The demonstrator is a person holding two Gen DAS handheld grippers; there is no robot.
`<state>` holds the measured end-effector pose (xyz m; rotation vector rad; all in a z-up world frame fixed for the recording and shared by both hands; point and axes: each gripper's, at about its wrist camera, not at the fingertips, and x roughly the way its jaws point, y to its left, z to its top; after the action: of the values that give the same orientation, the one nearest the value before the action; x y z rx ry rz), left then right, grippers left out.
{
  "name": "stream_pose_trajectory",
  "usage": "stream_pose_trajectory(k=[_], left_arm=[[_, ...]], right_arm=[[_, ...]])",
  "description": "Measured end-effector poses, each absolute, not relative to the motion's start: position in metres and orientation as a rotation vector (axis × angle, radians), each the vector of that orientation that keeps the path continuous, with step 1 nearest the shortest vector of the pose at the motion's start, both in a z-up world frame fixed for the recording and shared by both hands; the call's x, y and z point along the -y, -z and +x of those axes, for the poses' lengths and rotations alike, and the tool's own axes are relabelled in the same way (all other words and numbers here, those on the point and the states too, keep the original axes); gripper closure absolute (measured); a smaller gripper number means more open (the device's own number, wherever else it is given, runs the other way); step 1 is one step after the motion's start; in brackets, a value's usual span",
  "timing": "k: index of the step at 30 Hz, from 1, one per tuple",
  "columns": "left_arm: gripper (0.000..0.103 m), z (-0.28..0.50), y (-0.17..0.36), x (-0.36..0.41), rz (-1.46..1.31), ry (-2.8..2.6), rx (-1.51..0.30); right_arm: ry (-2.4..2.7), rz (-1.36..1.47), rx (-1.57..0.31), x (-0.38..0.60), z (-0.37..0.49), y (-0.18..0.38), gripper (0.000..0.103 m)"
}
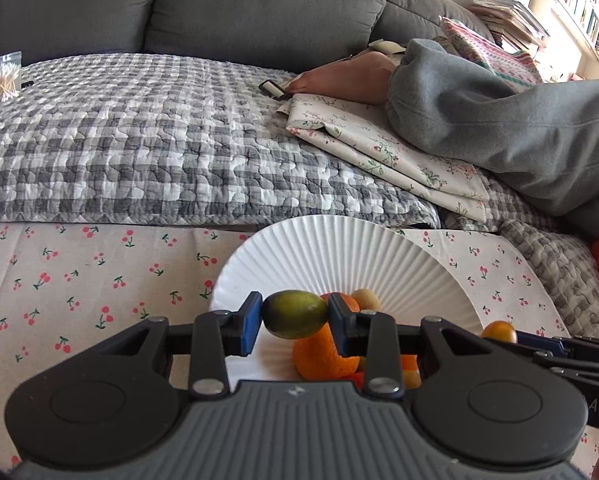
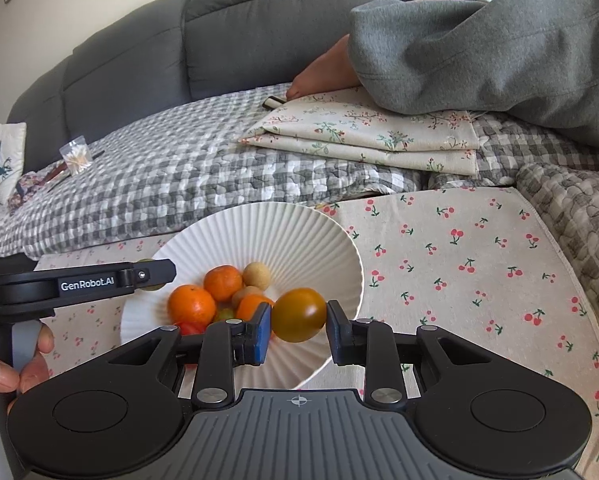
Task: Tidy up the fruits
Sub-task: 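Carry lime and small fruit into the white bowl and open both tools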
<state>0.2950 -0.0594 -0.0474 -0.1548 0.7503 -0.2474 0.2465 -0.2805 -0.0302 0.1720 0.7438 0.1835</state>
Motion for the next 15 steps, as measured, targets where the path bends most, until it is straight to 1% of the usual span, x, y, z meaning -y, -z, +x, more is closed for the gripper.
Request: stream_pose_trajectory(k=[15], left_arm=[[0.069, 0.310, 0.062, 0.061, -0.173, 0.264, -0.751]], right_arm=[[-0.170, 0.148, -0.764, 0.268, 0.270, 0.053, 0.075]])
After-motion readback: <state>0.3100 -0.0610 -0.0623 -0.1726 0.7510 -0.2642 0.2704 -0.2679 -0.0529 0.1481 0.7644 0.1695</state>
